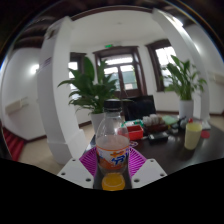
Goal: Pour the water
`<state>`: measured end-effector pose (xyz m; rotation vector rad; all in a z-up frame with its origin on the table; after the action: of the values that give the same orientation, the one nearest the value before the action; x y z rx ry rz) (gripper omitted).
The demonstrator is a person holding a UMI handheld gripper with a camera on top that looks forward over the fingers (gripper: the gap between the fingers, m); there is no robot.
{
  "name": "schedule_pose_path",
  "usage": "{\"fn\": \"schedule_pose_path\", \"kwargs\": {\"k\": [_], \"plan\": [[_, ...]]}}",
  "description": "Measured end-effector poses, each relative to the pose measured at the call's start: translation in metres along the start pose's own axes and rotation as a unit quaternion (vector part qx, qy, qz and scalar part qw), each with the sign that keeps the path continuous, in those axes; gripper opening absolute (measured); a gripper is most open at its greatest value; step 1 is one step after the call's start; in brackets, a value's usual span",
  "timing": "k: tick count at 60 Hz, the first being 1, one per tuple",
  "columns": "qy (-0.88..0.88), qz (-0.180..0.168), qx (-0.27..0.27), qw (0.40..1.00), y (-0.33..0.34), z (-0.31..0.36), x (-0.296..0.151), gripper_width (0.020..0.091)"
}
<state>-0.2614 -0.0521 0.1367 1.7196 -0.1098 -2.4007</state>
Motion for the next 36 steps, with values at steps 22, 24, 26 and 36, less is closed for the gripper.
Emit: {"fn": "schedule_pose_path", "kwargs": {"k": [22, 24, 26, 36], "plan": [[-0.462, -0.023, -0.019, 0.886, -0.034, -0.124, -0.082, 0.0377], [-0.502, -0.032, -0.026, 0.864, -0.037, -0.136, -0.089, 0.0376], [-0.537, -0.044, -0.027, 0.842, -0.043, -0.144, -0.099, 0.0375], [-0.658, -0.080, -0.047, 0.747, -0.060, -0.188, -0.124, 0.0376]]}}
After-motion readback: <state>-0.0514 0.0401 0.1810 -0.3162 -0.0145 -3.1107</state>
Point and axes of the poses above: the point between the fingertips, and its own axes, seen from behind it with the camera up: z to the left, x down, y backward, against the way the camera looks, the point moved 4 cm from there along y, backward, against the way the camera looks, and after that the axes turned 10 degrees about -y, right-handed, at the moved point
